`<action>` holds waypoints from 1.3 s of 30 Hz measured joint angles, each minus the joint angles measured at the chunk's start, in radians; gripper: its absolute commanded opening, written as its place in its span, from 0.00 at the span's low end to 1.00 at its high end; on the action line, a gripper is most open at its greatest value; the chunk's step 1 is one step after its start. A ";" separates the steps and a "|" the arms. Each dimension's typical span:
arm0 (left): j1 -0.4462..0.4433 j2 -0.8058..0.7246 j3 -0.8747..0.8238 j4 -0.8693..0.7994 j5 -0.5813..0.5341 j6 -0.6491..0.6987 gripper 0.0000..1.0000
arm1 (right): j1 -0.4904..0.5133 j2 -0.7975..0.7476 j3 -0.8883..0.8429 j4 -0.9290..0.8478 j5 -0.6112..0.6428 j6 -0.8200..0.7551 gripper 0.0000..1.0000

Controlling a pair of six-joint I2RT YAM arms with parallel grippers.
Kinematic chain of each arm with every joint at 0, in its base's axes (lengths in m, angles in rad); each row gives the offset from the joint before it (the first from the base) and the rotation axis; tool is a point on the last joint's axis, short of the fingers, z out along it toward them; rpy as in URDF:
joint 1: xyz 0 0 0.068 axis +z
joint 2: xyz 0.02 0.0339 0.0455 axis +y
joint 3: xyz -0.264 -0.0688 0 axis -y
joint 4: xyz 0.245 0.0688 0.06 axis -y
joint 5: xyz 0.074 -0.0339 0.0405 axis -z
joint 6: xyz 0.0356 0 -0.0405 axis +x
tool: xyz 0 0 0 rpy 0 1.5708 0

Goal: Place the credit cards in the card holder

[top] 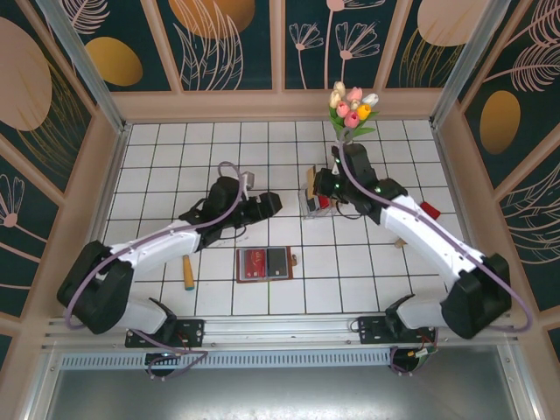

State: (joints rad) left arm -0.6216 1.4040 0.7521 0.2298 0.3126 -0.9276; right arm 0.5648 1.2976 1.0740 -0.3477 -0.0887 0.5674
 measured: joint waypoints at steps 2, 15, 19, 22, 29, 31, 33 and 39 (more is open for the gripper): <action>0.023 -0.027 -0.022 0.065 0.050 -0.024 0.73 | 0.000 -0.039 -0.058 0.082 -0.087 0.054 0.01; 0.057 -0.038 -0.054 0.400 0.241 -0.197 0.32 | 0.013 -0.061 -0.211 0.416 -0.374 0.277 0.02; 0.057 -0.039 -0.067 0.417 0.241 -0.212 0.21 | 0.013 -0.061 -0.240 0.458 -0.404 0.304 0.06; 0.057 -0.043 -0.068 0.409 0.240 -0.209 0.22 | 0.014 -0.061 -0.249 0.482 -0.429 0.310 0.04; 0.057 -0.098 -0.071 0.331 0.200 -0.175 0.45 | 0.016 -0.074 -0.251 0.470 -0.401 0.311 0.00; 0.057 -0.127 -0.075 0.297 0.172 -0.163 0.49 | 0.016 -0.087 -0.251 0.472 -0.389 0.312 0.00; 0.057 -0.136 -0.076 0.282 0.153 -0.154 0.51 | 0.016 -0.095 -0.251 0.478 -0.387 0.317 0.00; 0.057 -0.111 -0.086 0.292 0.159 -0.163 0.40 | 0.017 -0.096 -0.261 0.516 -0.400 0.349 0.01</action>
State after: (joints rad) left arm -0.5644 1.2930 0.6659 0.5220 0.4717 -1.0901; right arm 0.5816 1.2015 0.8135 0.1680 -0.4885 0.9161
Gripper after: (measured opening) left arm 0.440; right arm 0.057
